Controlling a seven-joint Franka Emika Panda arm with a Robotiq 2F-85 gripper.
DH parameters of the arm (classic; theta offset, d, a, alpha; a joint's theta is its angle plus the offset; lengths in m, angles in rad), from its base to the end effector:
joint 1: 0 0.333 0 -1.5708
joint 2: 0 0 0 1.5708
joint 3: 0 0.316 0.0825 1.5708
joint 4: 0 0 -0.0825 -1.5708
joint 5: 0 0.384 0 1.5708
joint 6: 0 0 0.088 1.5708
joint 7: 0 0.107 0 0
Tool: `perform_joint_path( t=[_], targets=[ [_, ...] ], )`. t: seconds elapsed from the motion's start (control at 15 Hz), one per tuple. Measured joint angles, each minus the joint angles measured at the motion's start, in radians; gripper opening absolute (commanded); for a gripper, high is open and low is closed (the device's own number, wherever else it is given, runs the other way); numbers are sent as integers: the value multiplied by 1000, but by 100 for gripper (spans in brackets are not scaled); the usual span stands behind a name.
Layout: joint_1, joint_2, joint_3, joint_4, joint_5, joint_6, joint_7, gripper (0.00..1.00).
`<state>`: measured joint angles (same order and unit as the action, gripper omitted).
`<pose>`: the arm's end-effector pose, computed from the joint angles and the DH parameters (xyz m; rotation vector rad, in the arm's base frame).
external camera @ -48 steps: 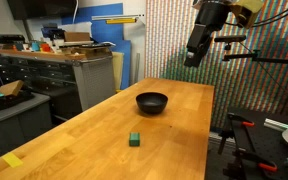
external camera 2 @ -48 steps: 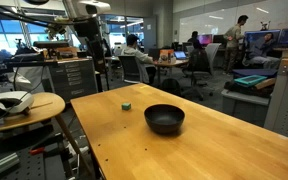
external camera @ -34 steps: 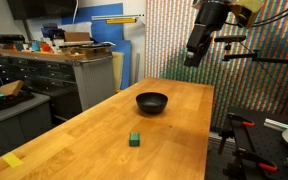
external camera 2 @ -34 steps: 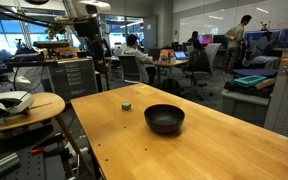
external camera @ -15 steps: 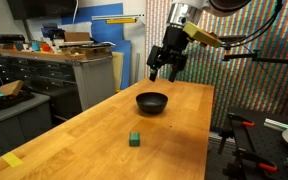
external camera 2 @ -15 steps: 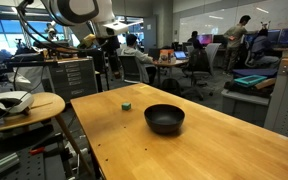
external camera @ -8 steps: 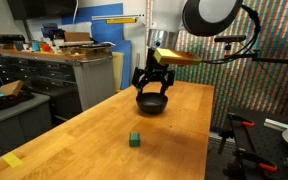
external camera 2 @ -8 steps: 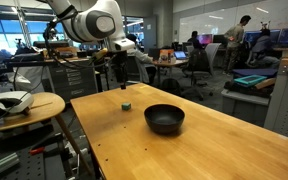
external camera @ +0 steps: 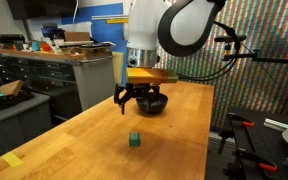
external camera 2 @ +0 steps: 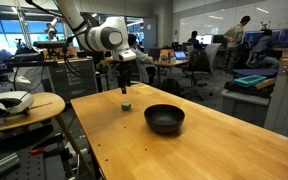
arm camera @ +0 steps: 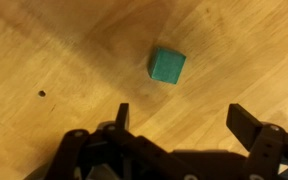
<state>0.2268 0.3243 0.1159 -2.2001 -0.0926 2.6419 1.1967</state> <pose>0.5347 0.1931 0.2461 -2.8311 1.1697 -0.1466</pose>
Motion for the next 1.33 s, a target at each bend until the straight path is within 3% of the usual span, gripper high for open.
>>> perform_joint_path(
  t=[0.4, 1.33],
  targets=[
    [50, 110, -36, 87, 11, -30, 52, 100],
    [63, 221, -39, 148, 127, -79, 55, 100]
  ],
)
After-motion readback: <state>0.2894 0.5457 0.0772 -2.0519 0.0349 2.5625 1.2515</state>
